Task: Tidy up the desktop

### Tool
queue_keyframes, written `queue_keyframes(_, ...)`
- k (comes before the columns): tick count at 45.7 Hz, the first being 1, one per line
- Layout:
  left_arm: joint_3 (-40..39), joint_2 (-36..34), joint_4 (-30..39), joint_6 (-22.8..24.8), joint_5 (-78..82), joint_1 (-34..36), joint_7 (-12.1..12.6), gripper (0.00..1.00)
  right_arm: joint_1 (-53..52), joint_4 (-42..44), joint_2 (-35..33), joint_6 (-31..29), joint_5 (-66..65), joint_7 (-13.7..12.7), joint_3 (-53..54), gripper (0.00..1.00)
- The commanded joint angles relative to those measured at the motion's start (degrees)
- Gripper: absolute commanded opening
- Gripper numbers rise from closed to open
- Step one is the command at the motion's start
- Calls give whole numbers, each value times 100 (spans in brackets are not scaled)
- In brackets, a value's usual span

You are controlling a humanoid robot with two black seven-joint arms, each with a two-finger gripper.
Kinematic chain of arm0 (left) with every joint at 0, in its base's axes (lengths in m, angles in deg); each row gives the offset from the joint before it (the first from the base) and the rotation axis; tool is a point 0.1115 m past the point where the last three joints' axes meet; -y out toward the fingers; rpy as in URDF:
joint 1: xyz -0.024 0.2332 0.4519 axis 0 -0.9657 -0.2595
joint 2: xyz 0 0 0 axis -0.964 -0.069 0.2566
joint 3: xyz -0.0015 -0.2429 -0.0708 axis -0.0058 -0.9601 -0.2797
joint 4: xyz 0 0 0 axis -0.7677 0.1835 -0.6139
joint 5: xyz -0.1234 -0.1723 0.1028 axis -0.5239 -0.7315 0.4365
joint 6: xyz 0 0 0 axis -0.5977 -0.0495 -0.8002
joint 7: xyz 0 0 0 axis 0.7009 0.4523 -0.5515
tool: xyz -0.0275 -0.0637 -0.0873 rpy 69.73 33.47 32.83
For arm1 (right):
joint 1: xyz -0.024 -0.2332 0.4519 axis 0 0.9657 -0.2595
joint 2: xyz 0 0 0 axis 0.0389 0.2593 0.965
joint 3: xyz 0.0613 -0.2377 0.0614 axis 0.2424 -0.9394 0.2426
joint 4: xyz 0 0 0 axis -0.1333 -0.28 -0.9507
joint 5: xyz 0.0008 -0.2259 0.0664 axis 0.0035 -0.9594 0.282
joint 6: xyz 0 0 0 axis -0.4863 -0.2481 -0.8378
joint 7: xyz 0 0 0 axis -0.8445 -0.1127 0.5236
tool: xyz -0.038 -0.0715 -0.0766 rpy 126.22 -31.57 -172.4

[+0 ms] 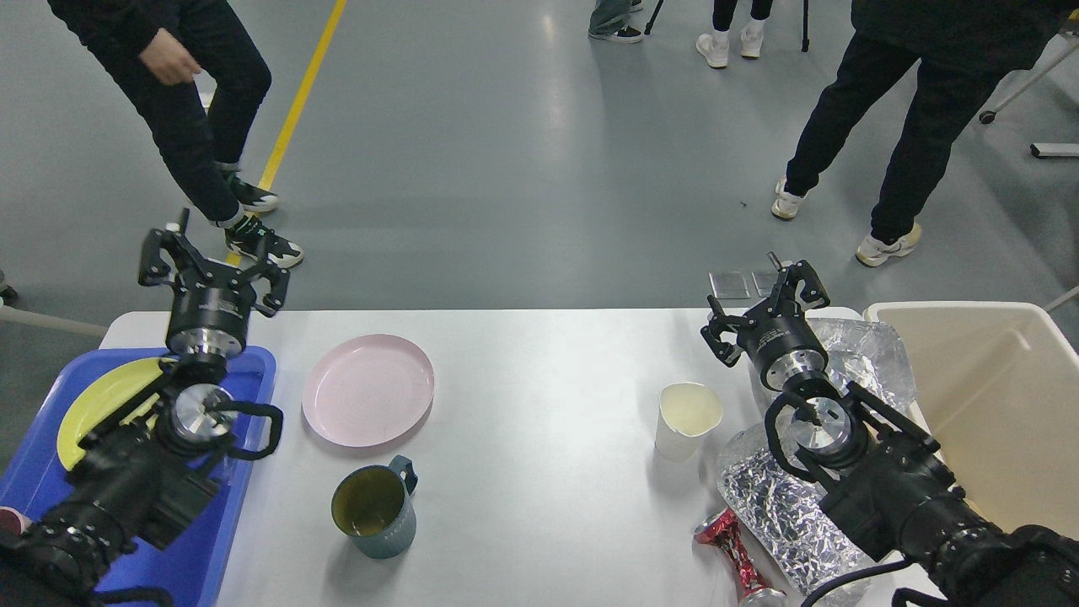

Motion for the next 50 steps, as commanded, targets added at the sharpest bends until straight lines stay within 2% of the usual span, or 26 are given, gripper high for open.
queue_keyframes(1,1018,-625,-3,-662,16,941,1,96,8,-1,0,3,0,0,0,100)
queue_keyframes(5,1914,-845,-11,-698,16,1750,1,96,8,-1,0,3,-9,0,0,100)
queue_keyframes(10,3521,-1012,-55,-706,25,2655,1,96,-1,-1,0,3,0,-8,0,100)
queue_keyframes(15,5568,-1039,-55,-689,34,3403,10,96,7,-1,0,3,0,0,0,100)
queue_keyframes(16,6042,-1022,-55,-680,34,3526,10,96,8,-1,0,3,-9,0,0,100)
queue_keyframes(17,6891,-987,-55,-645,34,3736,10,96,8,-1,0,3,-9,0,0,100)
queue_keyframes(18,7300,-960,-55,-619,34,3834,10,96,8,-1,0,3,0,0,0,100)
queue_keyframes(22,8837,-671,-55,-540,34,4325,10,96,7,-1,0,3,0,0,0,100)
queue_keyframes(25,9569,-565,-55,-452,42,4590,10,96,7,-1,0,3,0,-8,0,100)
queue_keyframes(32,10520,-529,32,136,288,4898,10,96,7,-1,0,-6,0,0,0,100)
queue_keyframes(38,10951,-433,392,760,350,5109,10,96,-1,-9,0,3,0,0,0,100)
queue_keyframes(44,10987,-503,1550,1227,359,5600,10,96,8,-1,0,3,0,0,0,100)
queue_keyframes(50,11311,-652,2896,1324,359,6523,10,96,8,-9,0,3,0,0,0,100)
